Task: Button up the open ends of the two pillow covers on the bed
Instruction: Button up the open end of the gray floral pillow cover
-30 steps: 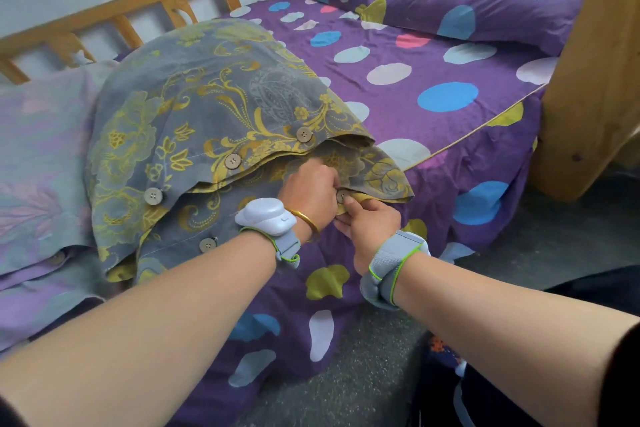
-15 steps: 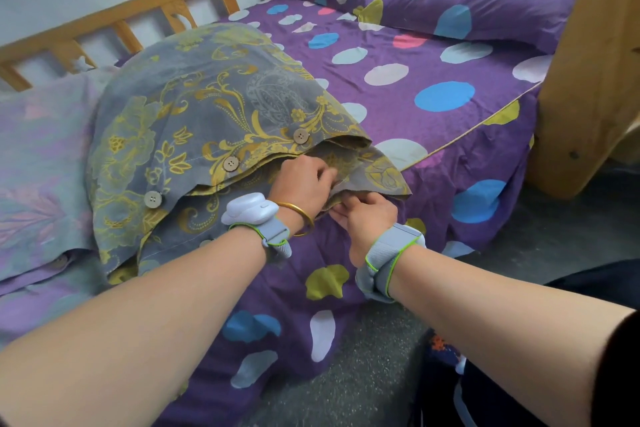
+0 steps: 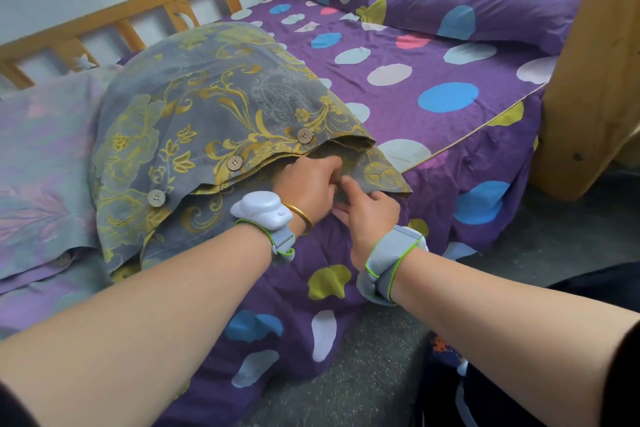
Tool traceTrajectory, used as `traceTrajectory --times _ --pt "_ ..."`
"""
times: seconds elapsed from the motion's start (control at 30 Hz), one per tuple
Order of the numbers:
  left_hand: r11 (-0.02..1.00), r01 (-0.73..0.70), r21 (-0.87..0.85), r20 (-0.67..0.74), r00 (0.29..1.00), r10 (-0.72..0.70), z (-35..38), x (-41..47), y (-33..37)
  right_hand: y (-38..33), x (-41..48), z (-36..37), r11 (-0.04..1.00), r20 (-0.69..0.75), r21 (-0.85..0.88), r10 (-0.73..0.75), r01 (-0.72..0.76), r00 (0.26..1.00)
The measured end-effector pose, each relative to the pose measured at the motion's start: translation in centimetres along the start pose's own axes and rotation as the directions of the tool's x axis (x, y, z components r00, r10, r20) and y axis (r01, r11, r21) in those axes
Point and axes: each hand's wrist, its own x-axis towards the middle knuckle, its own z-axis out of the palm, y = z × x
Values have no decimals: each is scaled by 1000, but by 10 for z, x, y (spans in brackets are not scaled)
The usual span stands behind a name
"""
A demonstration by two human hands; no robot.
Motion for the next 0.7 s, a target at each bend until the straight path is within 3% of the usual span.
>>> traceTrajectory --times 0.07,0.13,0.23,0.27,0.33,0.37,0.4,0.47,0.57,0.7 --pt "993 -85 78 4 996 85 1 -4 3 1 5 -1 1000 -27 -18 0 0 1000" --pt "994 -79 69 -22 997 81 0 -6 5 1 7 -2 1000 -29 -14 23 -24 999" --pt "982 128 -137 19 992 -126 -2 -2 8 5 8 -4 995 -40 -97 -10 6 999" --pt "931 252 -266 87 968 -237 -1 1 9 6 8 -4 990 -42 -138 -36 30 998" --pt "669 525 -525 325 851 -413 2 8 11 6 7 -6 981 -39 -181 -76 68 996" --pt "534 620 -575 434 785 -443 3 9 10 5 7 -6 979 -38 -191 -84 75 996" --pt "480 664 -574 497 748 -441 3 8 9 6 6 -5 979 -37 -194 -68 60 997" --pt "513 659 -549 509 751 -421 2 6 8 8 2 -3 989 -25 -147 14 -17 1000" --pt "626 552 -551 378 834 -402 -4 1 4 9 -10 6 981 9 -109 163 -161 987" --pt "721 436 -539 226 899 -376 -13 -10 -8 7 -21 17 972 22 -115 207 -203 978"
